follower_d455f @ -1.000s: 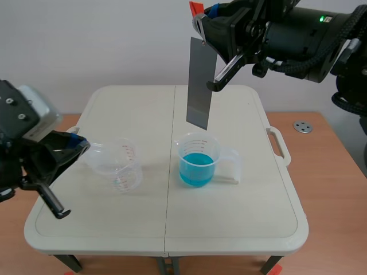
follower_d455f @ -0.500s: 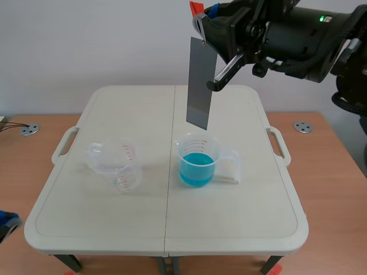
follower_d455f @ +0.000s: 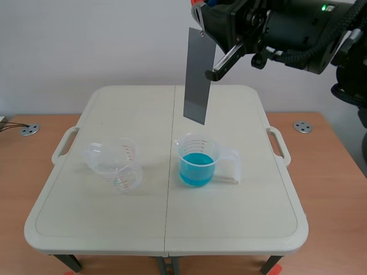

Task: Hold the metal plate by the orange handle, dip it into the blue solution, take it out and point at it, then put the plate back in the beaker on the left.
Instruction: 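Put the plate into the left beaker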

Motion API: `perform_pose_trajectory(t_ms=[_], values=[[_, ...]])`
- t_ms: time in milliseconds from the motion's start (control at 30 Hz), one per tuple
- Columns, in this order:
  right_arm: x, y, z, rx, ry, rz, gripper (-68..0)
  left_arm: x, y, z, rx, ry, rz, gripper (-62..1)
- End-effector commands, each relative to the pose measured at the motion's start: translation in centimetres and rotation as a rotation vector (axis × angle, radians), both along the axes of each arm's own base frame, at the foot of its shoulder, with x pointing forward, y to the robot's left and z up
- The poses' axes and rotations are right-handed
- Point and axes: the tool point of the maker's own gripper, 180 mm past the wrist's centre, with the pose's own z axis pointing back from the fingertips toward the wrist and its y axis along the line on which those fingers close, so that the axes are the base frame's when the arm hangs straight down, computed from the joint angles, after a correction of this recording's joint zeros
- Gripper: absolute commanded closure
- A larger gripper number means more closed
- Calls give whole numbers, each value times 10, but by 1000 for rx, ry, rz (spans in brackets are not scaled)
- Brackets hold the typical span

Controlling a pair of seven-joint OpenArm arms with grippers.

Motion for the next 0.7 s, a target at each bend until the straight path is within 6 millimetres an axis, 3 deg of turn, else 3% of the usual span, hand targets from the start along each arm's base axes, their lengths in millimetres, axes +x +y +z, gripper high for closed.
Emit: perform_pose_trajectory(t_ms=[0,333,667], values=[[-2,4,21,38,-53,20,-15,-5,-3,-4,-28,5,10,-19],[5,16,41,81,-75,16,-15,-56,-18,-49,-90,162,24,-19],[3,44,58,90,-88,66,-15,-95,-57,-88,-160,282,40,-19]])
